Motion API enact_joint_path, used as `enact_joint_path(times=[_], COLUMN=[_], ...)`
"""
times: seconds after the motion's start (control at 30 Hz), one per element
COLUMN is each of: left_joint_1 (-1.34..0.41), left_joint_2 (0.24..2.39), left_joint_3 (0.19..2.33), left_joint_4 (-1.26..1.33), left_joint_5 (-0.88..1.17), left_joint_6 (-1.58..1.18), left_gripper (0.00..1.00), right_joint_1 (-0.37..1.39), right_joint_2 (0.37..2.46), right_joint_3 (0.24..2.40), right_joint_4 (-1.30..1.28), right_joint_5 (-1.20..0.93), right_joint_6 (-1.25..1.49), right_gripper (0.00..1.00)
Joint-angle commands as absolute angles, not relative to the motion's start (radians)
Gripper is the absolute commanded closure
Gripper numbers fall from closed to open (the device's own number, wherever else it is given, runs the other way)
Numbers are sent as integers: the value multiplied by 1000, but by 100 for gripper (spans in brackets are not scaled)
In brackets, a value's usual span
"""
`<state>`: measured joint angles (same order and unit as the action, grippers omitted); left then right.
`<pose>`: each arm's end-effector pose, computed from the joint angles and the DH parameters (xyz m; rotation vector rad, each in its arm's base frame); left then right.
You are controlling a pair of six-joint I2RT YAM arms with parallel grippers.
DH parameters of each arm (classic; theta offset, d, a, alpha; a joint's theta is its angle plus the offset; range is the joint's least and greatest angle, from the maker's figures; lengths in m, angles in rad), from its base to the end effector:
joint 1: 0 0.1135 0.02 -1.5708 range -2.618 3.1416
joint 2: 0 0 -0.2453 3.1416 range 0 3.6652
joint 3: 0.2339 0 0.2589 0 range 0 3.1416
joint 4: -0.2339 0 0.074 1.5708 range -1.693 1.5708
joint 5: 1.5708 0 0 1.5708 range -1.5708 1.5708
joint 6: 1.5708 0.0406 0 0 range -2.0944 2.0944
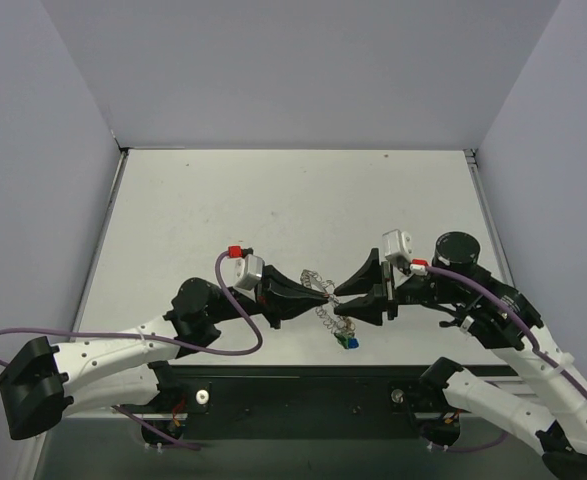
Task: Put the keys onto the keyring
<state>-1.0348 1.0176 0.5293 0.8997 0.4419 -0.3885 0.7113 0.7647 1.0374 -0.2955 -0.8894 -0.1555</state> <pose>0.1092 -0.2179 0.3013 0.8168 1.0664 -1.4835 0.1074 0.1342 0.4067 -1.3029 1.1008 1.1231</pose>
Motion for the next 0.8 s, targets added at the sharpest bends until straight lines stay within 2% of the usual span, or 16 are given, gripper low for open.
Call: enact_joint_path(times=[0.0, 0.27, 0.43, 0.6, 0.77], left_joint_1=[-1039, -1040, -1039, -1039, -1039], left_joint_2=[991, 994, 997, 1006, 1003], left_joint_3=[543, 546, 545, 548, 555], left_joint_4=[965, 971, 969, 976, 968], left_joint_5=[420, 429, 430, 437, 442], left_joint_6=[-379, -385, -383, -385, -387], left_gripper=[100, 100, 100, 100, 100], right_joint_1=[713, 713, 713, 713, 713], right_joint_2=[778, 787, 787, 798, 819], right_joint_3=[1020, 1003, 1006, 1012, 1026], right_joint_4=[-227, -201, -192, -192, -210], right_joint_5=[-939, -919, -917, -916, -925], right_joint_6=[-144, -127, -117, -107, -112], right_gripper=[66, 67, 79, 100, 100])
